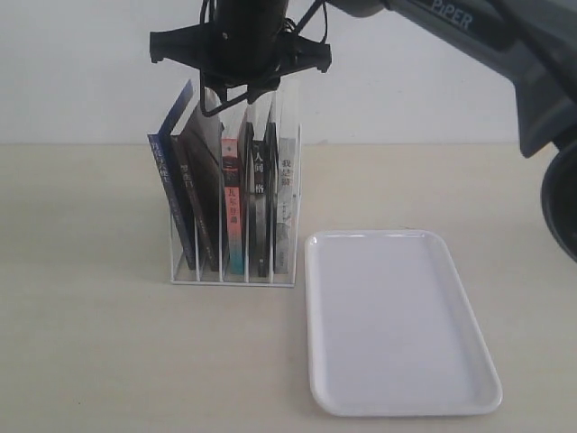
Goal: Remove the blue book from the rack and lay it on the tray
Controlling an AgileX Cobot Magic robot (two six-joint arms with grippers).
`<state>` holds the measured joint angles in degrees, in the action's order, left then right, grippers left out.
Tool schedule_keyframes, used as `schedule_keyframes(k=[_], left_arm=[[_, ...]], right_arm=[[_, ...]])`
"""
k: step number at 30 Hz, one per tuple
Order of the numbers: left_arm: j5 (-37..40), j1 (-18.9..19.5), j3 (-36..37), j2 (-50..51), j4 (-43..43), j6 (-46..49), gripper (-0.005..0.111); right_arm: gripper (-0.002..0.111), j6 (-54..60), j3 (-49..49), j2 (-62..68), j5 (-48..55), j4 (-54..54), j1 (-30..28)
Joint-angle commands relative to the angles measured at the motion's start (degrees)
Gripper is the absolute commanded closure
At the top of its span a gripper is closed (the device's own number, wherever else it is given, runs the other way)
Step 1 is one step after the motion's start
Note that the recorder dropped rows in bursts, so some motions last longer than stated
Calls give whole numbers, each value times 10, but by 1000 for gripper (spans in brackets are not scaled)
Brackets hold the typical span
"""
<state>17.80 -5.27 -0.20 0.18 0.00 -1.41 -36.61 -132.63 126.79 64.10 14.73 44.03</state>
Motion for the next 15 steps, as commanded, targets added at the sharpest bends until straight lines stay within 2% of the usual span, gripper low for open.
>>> schedule_keyframes(k=[1, 15], left_arm=[[-1, 1, 2, -2, 0, -4, 103], [-1, 1, 2, -2, 0, -4, 103]], right_arm=[[78, -1, 0, -9, -14, -8, -1], [78, -6, 0, 17, 8, 6, -1]])
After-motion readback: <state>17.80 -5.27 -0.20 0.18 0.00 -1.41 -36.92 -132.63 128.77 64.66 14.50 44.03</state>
